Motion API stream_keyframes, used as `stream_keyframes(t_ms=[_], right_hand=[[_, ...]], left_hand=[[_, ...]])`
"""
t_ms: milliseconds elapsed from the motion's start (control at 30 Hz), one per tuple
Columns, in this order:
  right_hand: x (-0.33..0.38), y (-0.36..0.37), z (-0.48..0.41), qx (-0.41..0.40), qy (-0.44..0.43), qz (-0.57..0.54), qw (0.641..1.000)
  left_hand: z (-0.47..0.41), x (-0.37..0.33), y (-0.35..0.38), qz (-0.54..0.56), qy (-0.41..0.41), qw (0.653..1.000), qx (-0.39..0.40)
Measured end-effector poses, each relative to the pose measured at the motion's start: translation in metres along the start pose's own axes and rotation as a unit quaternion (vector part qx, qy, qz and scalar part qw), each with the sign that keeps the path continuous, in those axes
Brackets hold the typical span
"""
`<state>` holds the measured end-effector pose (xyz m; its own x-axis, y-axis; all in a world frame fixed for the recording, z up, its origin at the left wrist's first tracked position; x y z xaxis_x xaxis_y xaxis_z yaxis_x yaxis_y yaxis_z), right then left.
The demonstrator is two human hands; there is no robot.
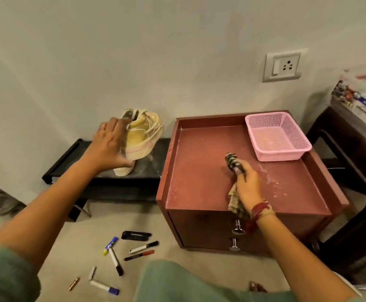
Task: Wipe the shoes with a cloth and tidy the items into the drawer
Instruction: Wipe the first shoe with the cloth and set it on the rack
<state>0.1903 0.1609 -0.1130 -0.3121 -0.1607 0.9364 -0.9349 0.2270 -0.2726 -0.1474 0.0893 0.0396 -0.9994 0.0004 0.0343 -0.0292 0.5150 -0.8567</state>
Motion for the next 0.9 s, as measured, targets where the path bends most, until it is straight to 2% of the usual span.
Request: stream_keyframes(t_ms=[100, 233, 333, 467, 700, 800, 900], right_hand=[[0.017, -0.029, -0.005, -0.066, 0.020, -0.086, 0.994], [0.050, -0.060, 0.000, -0.126, -0.013, -0.158, 0.979], [0.070, -0.066, 0.004, -0.123, -0.066, -0.161, 0.977], [0.082, -0.060, 0.008, -0.094, -0.131, -0.121, 0.979], [0.097, -0.044, 0.005, -0.071, -0.171, -0.083, 0.979], [0.122, -0.042, 0.020, -0.063, -0.253, -0.046, 0.964], [0.152, -0.031, 0.054, -0.009, -0.381, 0.024, 0.924]], left_hand=[[0.008, -0.043, -0.028, 0.059, 0.011, 0.998, -0.007], [0.032, -0.107, -0.030, 0.164, -0.011, 0.986, 0.007], [0.042, -0.143, -0.016, 0.275, -0.020, 0.961, -0.007], [0.044, -0.162, 0.007, 0.416, -0.046, 0.906, -0.065], [0.053, -0.149, 0.016, 0.430, -0.007, 0.891, -0.147], [0.055, -0.144, 0.014, 0.428, 0.006, 0.890, -0.159], [0.056, -0.144, 0.013, 0.426, 0.028, 0.893, -0.144]])
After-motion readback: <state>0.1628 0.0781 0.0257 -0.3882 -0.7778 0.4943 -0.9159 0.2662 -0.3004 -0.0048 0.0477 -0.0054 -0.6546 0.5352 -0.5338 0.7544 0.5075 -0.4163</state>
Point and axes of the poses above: each hand's wrist, its own z-axis away from the middle knuckle, its own y-axis out of the palm, x = y × z, the point moved 9 cm from there along -z, towards the middle knuckle, and after that the axes turned 10 degrees about -x, right-handed, at the moved point
